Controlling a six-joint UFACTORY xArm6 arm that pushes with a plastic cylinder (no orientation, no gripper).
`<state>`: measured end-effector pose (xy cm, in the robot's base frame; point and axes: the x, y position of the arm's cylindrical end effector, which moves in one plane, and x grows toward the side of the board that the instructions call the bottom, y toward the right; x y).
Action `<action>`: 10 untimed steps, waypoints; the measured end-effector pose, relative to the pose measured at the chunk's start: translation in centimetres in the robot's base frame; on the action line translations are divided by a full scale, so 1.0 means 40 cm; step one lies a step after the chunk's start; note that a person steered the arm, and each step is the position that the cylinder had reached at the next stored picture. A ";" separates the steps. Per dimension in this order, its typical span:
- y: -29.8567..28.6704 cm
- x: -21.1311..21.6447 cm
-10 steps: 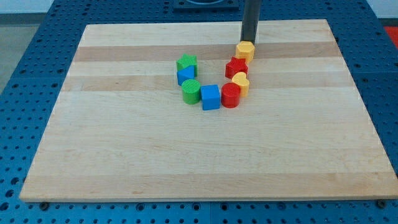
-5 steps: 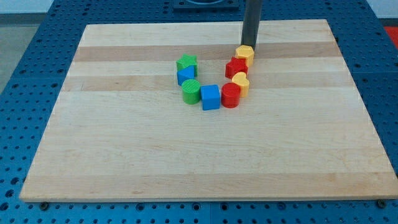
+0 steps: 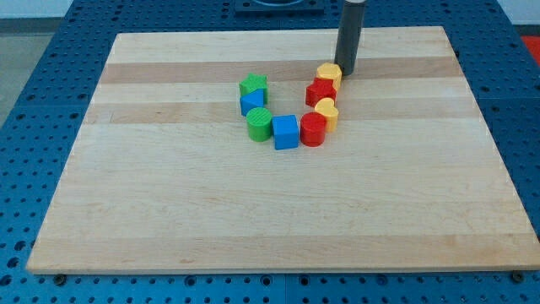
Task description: Push the hexagon into the red star
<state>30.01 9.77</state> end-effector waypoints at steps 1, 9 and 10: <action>-0.024 0.000; -0.026 -0.100; -0.047 -0.100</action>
<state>26.00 7.90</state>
